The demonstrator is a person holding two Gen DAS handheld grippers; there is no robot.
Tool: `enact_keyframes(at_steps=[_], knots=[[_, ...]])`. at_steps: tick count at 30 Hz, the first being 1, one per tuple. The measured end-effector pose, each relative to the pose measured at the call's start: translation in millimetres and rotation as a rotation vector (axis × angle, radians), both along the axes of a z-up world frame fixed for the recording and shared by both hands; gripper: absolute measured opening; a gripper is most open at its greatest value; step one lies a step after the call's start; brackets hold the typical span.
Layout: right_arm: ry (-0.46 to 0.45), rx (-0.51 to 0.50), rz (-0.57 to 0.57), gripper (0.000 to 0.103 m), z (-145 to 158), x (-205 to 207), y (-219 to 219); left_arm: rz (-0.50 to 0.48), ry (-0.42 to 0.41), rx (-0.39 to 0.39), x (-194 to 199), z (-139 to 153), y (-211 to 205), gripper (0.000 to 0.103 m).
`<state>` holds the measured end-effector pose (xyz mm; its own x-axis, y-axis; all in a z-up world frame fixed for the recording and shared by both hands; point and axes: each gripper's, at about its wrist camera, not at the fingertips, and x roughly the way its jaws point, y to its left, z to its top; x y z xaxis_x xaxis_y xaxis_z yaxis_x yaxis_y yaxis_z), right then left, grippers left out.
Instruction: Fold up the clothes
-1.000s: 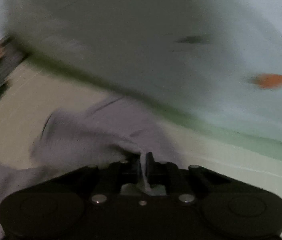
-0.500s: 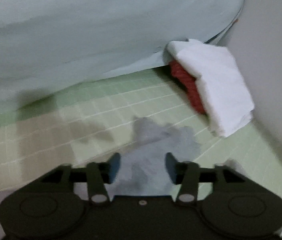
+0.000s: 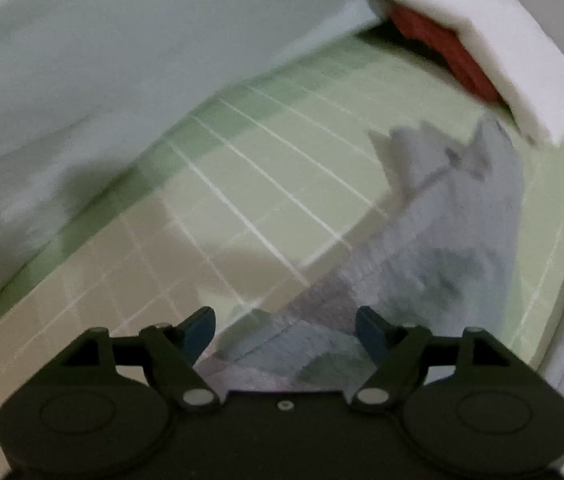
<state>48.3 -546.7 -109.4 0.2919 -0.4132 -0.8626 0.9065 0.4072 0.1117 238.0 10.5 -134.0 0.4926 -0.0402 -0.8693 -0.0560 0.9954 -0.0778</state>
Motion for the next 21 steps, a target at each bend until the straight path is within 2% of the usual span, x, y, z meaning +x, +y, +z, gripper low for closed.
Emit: enact_keyframes(at_steps=[1,5,6,7,8,9,11,12,14,16,21], knots=[[-0.004,-0.011,-0.019,0.085,0,-1,-1,-0.005,0.006,0.012,2,-2,-2,0.086],[0.016,-0.019,-0.058,0.083,-2,-1,-9,-0.010,0.020,0.032,9,-8,-5,0.071],[0.021,-0.027,-0.073,0.074,-1,-2,-10,-0.011,0.022,0.031,11,-9,-5,0.067],[0.037,-0.041,-0.092,0.056,0,-2,-12,-0.011,0.022,0.030,12,-10,-5,0.061],[0.055,-0.056,-0.101,0.045,1,-2,-13,-0.004,0.019,0.032,13,-10,-5,0.054],[0.060,-0.061,-0.097,0.026,2,-2,-16,0.006,0.015,0.031,14,-10,-4,0.050],[0.051,-0.058,-0.082,0.011,4,-3,-22,0.028,0.008,0.017,15,-9,-1,0.034],[0.036,-0.051,-0.072,0.001,5,-5,-25,0.034,0.005,-0.001,16,-8,1,0.031],[-0.007,-0.029,-0.040,0.001,8,-9,-32,0.053,0.003,-0.041,17,-4,7,0.020],[-0.040,-0.064,0.000,0.001,20,-12,-33,0.077,-0.010,-0.069,13,3,13,0.014],[-0.220,-0.208,0.009,0.000,91,-51,-16,0.136,-0.135,-0.086,-11,45,41,0.010]])
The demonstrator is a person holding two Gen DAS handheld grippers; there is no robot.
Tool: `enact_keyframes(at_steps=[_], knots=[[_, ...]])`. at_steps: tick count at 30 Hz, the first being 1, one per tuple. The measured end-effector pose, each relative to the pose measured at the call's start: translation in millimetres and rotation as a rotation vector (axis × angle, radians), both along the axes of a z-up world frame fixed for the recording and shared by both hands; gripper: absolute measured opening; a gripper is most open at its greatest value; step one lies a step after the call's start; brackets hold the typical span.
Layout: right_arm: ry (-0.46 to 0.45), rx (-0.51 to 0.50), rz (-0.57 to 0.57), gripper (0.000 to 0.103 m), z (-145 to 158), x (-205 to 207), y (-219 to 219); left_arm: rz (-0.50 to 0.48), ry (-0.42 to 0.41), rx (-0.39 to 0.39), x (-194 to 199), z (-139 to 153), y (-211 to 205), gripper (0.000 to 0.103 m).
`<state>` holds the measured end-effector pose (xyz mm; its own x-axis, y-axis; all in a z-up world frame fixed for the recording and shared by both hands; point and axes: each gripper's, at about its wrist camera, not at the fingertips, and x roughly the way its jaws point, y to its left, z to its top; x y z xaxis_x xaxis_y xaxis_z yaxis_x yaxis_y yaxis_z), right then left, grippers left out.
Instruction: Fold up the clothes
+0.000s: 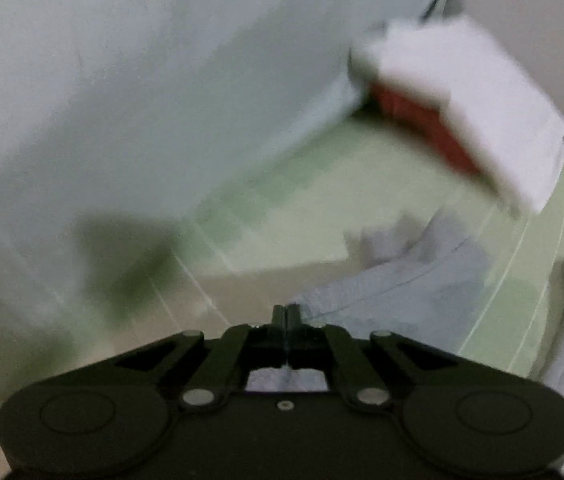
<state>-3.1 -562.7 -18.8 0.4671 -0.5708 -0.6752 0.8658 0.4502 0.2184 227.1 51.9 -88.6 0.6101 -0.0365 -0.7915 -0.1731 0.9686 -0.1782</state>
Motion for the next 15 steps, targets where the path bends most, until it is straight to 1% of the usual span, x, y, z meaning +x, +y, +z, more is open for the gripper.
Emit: enact_keyframes(at_steps=[2,4,7,9,10,11,12,13,14,15], knots=[[-0.031,-0.047,-0.023,0.000,17,-29,9,0.020,-0.014,-0.042,-13,11,18,0.010],[-0.058,-0.094,-0.047,0.000,34,-59,17,0.037,0.005,-0.060,-28,10,33,0.010],[0.095,-0.131,-0.080,0.000,11,-93,26,0.061,0.064,-0.037,-52,-10,45,0.011],[0.187,-0.073,-0.086,0.000,-20,-115,29,0.075,0.125,-0.025,-65,-27,47,0.011],[0.217,-0.028,-0.092,0.000,-36,-125,30,0.080,0.152,-0.017,-72,-35,47,0.015],[0.243,0.019,-0.099,0.000,-53,-135,32,0.067,0.158,0.017,-76,-34,42,0.020],[0.262,0.068,-0.110,0.001,-66,-145,33,0.055,0.165,0.050,-80,-33,37,0.022],[0.278,0.118,-0.122,0.001,-78,-154,33,0.043,0.171,0.083,-84,-32,32,0.030],[0.281,0.154,-0.127,0.002,-84,-161,34,0.030,0.176,0.114,-88,-31,27,0.043],[0.271,0.160,-0.118,0.005,-85,-167,37,0.017,0.168,0.128,-91,-27,23,0.052]])
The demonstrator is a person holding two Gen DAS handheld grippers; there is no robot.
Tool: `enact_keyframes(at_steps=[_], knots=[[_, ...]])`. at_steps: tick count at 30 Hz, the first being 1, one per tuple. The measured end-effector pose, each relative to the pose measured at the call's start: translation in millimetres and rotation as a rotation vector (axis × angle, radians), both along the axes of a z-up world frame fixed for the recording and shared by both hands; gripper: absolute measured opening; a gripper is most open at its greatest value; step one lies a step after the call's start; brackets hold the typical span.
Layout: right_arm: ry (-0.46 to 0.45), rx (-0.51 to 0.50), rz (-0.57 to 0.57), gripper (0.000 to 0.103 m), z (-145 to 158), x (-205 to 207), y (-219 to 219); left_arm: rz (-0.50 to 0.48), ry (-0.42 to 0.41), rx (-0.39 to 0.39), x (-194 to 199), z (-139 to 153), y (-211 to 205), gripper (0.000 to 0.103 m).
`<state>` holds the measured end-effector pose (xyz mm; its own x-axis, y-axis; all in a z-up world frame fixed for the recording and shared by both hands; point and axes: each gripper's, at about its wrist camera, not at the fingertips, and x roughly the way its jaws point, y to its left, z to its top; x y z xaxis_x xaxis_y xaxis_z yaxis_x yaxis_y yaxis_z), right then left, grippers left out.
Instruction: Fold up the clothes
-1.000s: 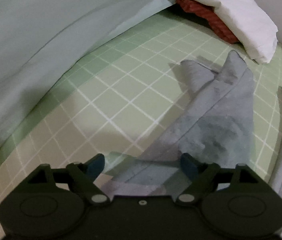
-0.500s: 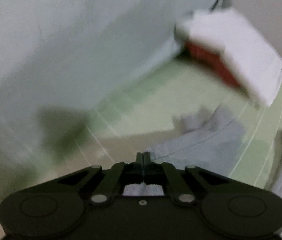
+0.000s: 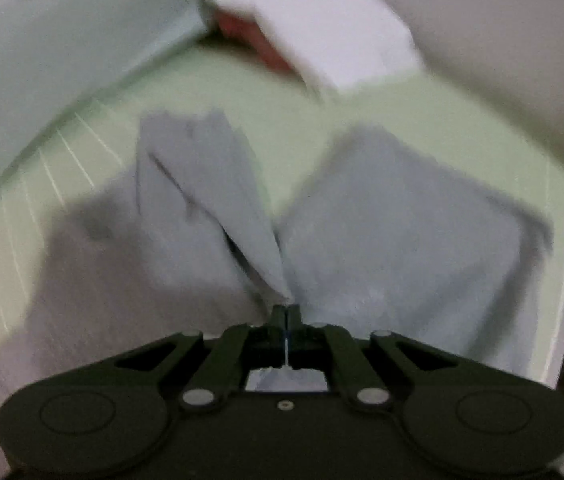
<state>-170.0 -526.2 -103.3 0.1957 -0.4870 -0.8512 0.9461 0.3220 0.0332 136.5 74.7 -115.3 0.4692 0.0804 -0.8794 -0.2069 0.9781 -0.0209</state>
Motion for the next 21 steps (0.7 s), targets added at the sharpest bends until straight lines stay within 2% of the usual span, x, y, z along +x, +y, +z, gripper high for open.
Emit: enact_keyframes(at_steps=[1,2,3,4,7,11,14,16,21], knots=[[-0.014,0.001,0.010,0.018,1,-6,3,-0.008,-0.018,0.004,-5,5,-5,0.070],[-0.019,-0.018,0.036,0.028,5,-7,5,-0.017,-0.044,0.002,-11,10,-10,0.082],[-0.023,-0.042,0.066,0.046,10,-8,7,-0.028,-0.061,0.005,-16,15,-17,0.083],[-0.027,-0.065,0.095,0.059,15,-9,9,-0.039,-0.078,0.007,-21,19,-25,0.083],[-0.034,-0.136,0.191,0.082,28,-5,3,-0.057,-0.120,0.019,-37,31,-48,0.085],[-0.039,-0.148,0.300,0.084,37,8,-27,-0.027,-0.126,-0.002,-68,38,-89,0.085],[-0.025,-0.145,0.411,0.084,37,24,-47,-0.050,-0.125,-0.031,-95,41,-124,0.086],[0.014,-0.148,0.473,0.084,26,39,-63,-0.076,-0.117,-0.026,-110,41,-151,0.087],[0.025,-0.069,0.544,0.081,-3,63,-98,-0.128,-0.130,-0.012,-142,48,-222,0.087]])
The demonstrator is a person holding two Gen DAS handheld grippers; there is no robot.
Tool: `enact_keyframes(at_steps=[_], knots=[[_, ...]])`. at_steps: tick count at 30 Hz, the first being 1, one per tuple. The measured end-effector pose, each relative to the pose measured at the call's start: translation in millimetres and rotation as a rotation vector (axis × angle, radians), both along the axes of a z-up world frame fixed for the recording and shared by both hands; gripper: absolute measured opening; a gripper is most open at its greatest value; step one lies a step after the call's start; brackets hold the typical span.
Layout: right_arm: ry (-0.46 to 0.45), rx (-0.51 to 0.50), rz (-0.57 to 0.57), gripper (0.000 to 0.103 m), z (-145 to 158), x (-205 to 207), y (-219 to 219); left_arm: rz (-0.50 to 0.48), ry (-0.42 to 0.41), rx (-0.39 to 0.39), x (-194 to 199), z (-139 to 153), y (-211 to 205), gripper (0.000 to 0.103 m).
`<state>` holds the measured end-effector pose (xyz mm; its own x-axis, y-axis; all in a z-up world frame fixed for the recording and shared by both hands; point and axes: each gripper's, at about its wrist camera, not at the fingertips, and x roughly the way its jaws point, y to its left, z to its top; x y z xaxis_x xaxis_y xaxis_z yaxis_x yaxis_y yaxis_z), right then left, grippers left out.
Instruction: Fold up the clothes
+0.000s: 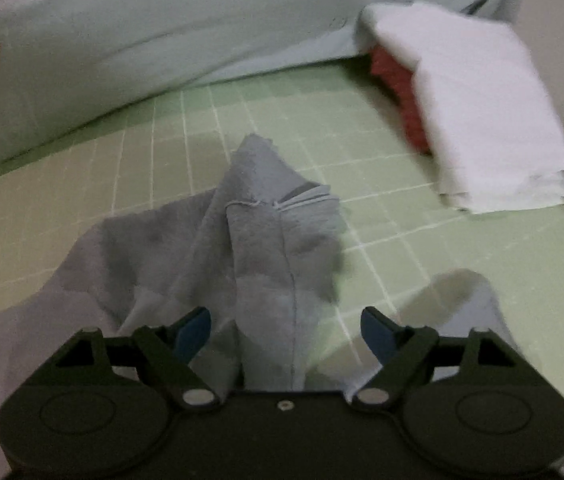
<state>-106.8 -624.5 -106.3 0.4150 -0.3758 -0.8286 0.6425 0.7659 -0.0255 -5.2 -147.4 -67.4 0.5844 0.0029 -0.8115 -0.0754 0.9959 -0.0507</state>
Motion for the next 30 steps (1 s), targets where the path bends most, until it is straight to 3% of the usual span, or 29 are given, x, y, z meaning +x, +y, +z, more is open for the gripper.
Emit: enact_keyframes(at_steps=[3,5,6,7,9,12,15,17,24,30], knots=[[-0.012,0.028,0.041,0.069,-7,0,-15,-0.009,-0.012,-0.001,-13,5,-33,0.089],[-0.037,0.044,0.078,0.046,-9,-4,-24,-0.020,-0.013,0.004,-19,7,-52,0.089],[-0.047,0.041,0.104,0.015,-8,-7,-27,-0.029,-0.014,0.006,-21,6,-60,0.089],[-0.061,0.026,0.096,0.004,-4,-15,-32,-0.038,-0.014,0.008,-24,6,-68,0.089],[-0.091,-0.009,0.068,0.004,7,-32,-40,-0.045,-0.011,0.012,-27,3,-82,0.089],[-0.153,0.019,-0.027,0.004,19,-74,-58,-0.018,-0.006,-0.001,-30,-3,-94,0.089],[-0.105,0.054,-0.047,0.010,11,-100,-69,0.005,0.025,-0.018,-27,-13,-104,0.089],[-0.053,0.049,-0.034,0.028,4,-105,-70,0.013,0.035,-0.021,-26,-18,-111,0.089],[-0.115,-0.060,-0.013,0.078,19,-82,-88,0.056,0.072,-0.011,-20,-31,-126,0.089],[-0.112,-0.082,0.122,0.083,5,-9,-125,0.071,0.108,0.025,-14,-38,-130,0.089]])
